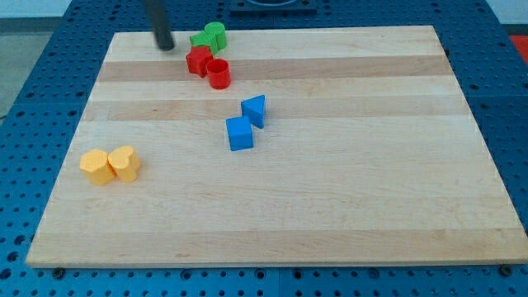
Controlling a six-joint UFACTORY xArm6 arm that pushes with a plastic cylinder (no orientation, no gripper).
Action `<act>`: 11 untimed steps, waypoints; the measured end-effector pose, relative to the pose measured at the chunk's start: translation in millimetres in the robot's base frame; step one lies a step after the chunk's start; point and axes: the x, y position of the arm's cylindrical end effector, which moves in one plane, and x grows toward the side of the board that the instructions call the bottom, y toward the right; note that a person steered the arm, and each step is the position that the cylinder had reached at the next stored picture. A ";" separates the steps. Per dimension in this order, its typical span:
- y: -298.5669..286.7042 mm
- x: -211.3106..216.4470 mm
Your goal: Move the green circle to the right side of the red blocks
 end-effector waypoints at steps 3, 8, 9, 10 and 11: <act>163.1 35.9; 272.5 64.5; 290.1 64.1; 299.2 64.0; 304.3 65.4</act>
